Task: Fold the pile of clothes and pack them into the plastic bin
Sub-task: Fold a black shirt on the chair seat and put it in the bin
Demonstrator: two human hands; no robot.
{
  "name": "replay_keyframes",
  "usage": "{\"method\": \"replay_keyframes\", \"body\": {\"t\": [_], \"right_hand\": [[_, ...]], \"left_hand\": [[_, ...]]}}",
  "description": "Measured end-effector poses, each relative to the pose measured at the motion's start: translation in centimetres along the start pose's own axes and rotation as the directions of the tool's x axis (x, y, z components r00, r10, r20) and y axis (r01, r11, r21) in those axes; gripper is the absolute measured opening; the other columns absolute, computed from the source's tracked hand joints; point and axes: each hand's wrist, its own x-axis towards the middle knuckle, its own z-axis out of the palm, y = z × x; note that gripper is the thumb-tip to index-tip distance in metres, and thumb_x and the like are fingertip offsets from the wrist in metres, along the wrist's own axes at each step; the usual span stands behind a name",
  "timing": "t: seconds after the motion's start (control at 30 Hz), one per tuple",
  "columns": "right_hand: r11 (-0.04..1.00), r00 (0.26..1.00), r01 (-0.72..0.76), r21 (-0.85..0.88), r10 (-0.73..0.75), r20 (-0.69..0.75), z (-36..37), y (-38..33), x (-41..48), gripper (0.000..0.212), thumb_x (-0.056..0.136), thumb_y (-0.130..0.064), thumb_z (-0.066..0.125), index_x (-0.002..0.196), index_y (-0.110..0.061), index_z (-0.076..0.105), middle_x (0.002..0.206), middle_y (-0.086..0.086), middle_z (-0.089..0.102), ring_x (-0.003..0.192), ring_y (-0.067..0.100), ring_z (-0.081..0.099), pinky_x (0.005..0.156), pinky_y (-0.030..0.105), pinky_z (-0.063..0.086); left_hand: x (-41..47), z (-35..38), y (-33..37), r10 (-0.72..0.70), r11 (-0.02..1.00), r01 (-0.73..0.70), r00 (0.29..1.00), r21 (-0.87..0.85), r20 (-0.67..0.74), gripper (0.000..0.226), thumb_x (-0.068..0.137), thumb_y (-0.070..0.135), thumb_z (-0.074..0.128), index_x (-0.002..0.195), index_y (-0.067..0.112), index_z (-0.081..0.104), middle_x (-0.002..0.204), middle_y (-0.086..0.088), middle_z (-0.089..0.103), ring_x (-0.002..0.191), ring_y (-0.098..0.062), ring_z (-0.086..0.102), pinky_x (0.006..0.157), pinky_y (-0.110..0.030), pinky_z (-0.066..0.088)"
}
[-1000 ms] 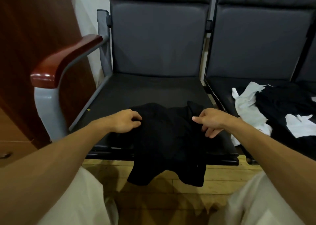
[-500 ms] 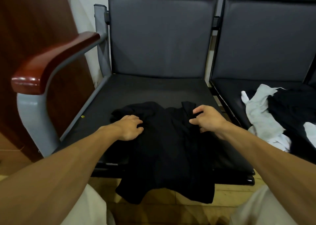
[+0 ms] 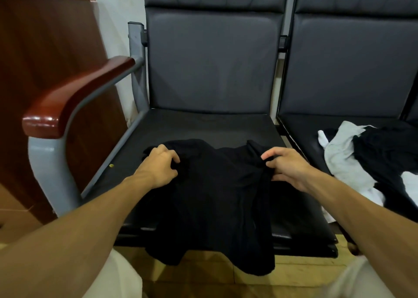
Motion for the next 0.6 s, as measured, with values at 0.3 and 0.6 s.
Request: {"method": "replay_keyframes", "body": {"t": [0.3,0.6], "right_hand": [[0.849,1.0,-0.017,-0.527,0.01,-0.017,2.0,-0.3,-2.0,0.051,0.085,-0.049,0.067,0.111,-0.015,0.039,0.1,0.003,0.051,0.071,0.022,0.065,0.049,0.027,0.054],[0.874,0.982,0.075,-0.48,-0.148,-0.116,2.5,-0.3,-1.1,0.027,0.091,-0.016,0.056,0.114,-0.017,0.04,0.097,0.007,0.054,0.079,0.022,0.059,0.064,0.033,0.049]], "left_hand": [[-2.5,-0.2,1.5,-0.304,0.953,0.294,0.925,0.077,0.228,0.048,0.091,0.058,0.049,0.083,0.011,0.056,0.097,-0.011,0.06,0.093,-0.028,0.06,0.077,-0.035,0.045],[-3.0,-1.0,3.1,-0.28,0.916,0.303,0.952,-0.262,0.122,0.031,0.094,0.022,0.055,0.067,0.013,0.043,0.068,-0.004,0.05,0.062,-0.017,0.051,0.054,-0.027,0.042]]}}
